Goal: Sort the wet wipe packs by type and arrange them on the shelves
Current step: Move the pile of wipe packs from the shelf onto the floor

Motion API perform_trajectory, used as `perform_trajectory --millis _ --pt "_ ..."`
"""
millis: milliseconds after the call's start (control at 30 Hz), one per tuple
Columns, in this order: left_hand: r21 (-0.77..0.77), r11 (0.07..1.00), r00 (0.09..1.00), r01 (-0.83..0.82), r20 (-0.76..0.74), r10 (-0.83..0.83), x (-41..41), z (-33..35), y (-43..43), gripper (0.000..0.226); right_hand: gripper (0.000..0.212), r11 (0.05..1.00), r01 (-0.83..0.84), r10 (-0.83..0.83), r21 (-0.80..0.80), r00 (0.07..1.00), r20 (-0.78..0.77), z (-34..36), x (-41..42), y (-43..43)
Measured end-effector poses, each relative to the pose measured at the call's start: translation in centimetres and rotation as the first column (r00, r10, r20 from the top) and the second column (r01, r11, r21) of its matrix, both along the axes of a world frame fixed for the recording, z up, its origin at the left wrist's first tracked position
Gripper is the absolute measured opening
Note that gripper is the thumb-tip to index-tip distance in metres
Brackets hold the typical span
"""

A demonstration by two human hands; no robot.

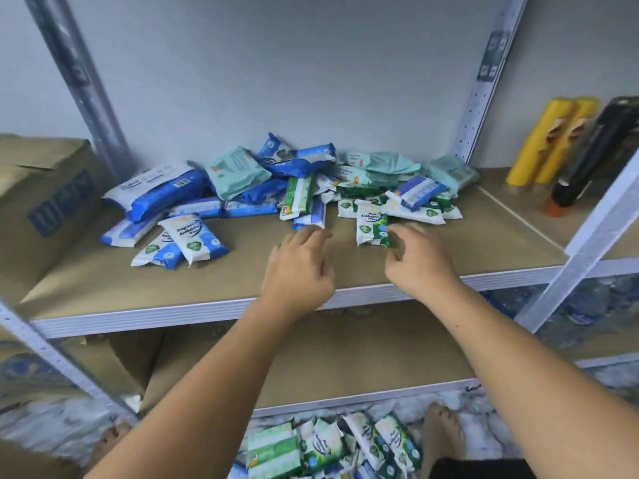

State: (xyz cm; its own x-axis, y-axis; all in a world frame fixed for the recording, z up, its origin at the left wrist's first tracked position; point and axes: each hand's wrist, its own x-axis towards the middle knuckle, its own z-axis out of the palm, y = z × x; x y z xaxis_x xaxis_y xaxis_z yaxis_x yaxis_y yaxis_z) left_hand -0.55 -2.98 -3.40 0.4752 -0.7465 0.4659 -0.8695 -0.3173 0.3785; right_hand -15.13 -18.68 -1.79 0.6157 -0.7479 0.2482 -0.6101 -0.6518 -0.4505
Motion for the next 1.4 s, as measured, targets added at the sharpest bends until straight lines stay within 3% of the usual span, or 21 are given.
perform_trajectory --millis 133,267,433,600,767,867,967,1100,1233,1300,1400 --pt "0.132 0.990 0.997 -0.056 -0.037 0.062 2.7 0.2 -4.2 0.056 0.062 1.000 -0.003 0.006 0.024 0.992 -0.127 -0.4 3.0 -1.3" --pt "0.290 0.946 0.989 -0.144 0.002 0.150 4.2 -1.2 -6.2 0.071 0.046 0.999 0.043 -0.044 -0.013 0.986 -0.161 -0.9 5.3 -1.5" --pt "0.160 0.956 0.970 -0.245 0.036 0.242 3.9 -1.3 -5.8 0.055 0.028 0.996 0.084 -0.084 -0.008 0.990 -0.115 -0.2 6.2 -0.9" --pt "0.094 0.942 0.940 -0.323 -0.082 0.330 4.0 -0.7 -4.1 0.056 0.017 0.994 0.107 -0.102 0.025 0.986 -0.131 0.8 4.9 0.6" --pt "0.057 0.954 0.948 -0.295 -0.107 0.300 2.6 -1.3 -1.8 0.048 0.025 0.981 0.155 -0.150 0.114 0.987 -0.052 0.8 2.3 2.6" --pt "0.191 0.939 0.939 -0.287 -0.138 0.315 0.7 -0.3 0.3 0.048 0.037 0.972 0.152 -0.153 0.182 0.988 -0.011 1.1 0.5 4.0" --pt "0.201 0.945 0.928 -0.258 -0.222 0.300 -1.6 0.8 2.5 0.048 0.042 0.964 0.152 -0.171 0.218 0.983 0.073 1.1 -1.4 5.4" --pt "0.032 0.988 0.951 -0.152 -0.269 0.155 -5.9 -0.5 6.0 0.056 0.045 0.989 0.093 -0.114 0.114 0.974 0.194 0.8 -4.8 7.6" --pt "-0.107 0.993 0.955 -0.046 -0.296 0.013 -8.8 -4.2 7.8 0.051 0.041 0.979 0.172 -0.202 0.112 0.906 0.372 -0.3 -8.2 9.1" --pt "-0.071 0.997 0.943 -0.030 -0.333 0.005 -9.4 -6.5 7.8 0.050 0.037 0.963 0.213 -0.260 0.165 0.893 0.367 -1.5 -9.3 9.6" --pt "0.093 0.996 0.916 0.014 -0.401 0.025 -10.3 -10.3 7.6 0.052 0.034 0.937 0.272 -0.316 0.220 0.928 0.199 -4.2 -9.9 9.5"
